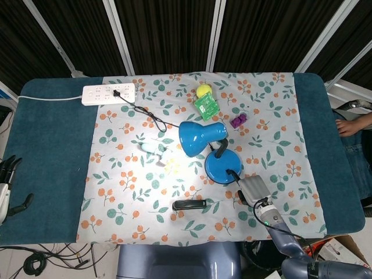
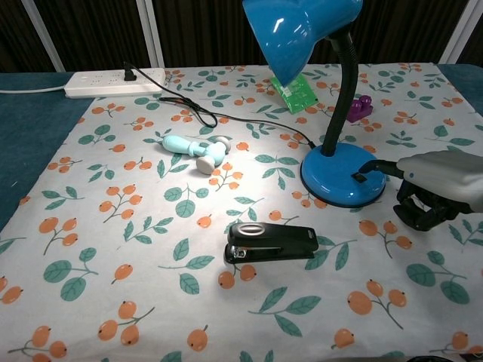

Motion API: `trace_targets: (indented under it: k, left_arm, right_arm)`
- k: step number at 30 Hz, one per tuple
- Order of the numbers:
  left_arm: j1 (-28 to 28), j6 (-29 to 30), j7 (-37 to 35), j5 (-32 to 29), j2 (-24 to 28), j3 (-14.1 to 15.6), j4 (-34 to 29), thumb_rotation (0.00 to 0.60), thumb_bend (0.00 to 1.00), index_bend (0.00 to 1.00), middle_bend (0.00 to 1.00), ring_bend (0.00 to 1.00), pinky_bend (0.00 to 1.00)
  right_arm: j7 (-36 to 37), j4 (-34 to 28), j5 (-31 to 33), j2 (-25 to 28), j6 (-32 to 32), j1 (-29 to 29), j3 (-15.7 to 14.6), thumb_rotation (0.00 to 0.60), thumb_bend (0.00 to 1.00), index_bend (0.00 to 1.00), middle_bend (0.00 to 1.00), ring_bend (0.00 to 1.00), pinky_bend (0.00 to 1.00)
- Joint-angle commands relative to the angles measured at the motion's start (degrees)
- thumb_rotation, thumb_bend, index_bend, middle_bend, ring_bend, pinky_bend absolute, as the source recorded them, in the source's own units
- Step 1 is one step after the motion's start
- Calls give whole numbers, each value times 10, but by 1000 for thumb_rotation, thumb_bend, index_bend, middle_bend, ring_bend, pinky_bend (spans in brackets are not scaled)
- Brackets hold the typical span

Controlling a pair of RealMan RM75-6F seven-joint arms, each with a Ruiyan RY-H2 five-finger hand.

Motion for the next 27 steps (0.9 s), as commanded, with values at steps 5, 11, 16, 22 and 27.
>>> trace_targets:
  k: [5,11,16,22,27]
  left_arm:
    - [0,0,0,0,0,0,0,600,301,0,0,0,71]
    - [0,0,0,-1,0,0,0,600,302,0,0,0,71]
    - [0,-1,-1,-1,0,0,1,600,302,0,0,0,71]
    - [0,-1,-1,-1,1,0,1,600,301,0,0,0,71]
    - [-1,-1,-1,-1,0,0,1,600,301,0,0,0,71]
  right_arm:
    - [-1,4,2,-3,-4,2,0,600,551,90,766,813,731]
    - [-2,7,4,-7,-7,5,1,600,551,90,766,813,731]
    - [-6,8,8,-7,-11,8,0,600,551,89,766,813,731]
    - [-15,9,19,-7,-17,11,-1,600,551,93,766,812,731]
    - [-20,8,25,-6,-19,13,-1,600,551,102,766,813,731]
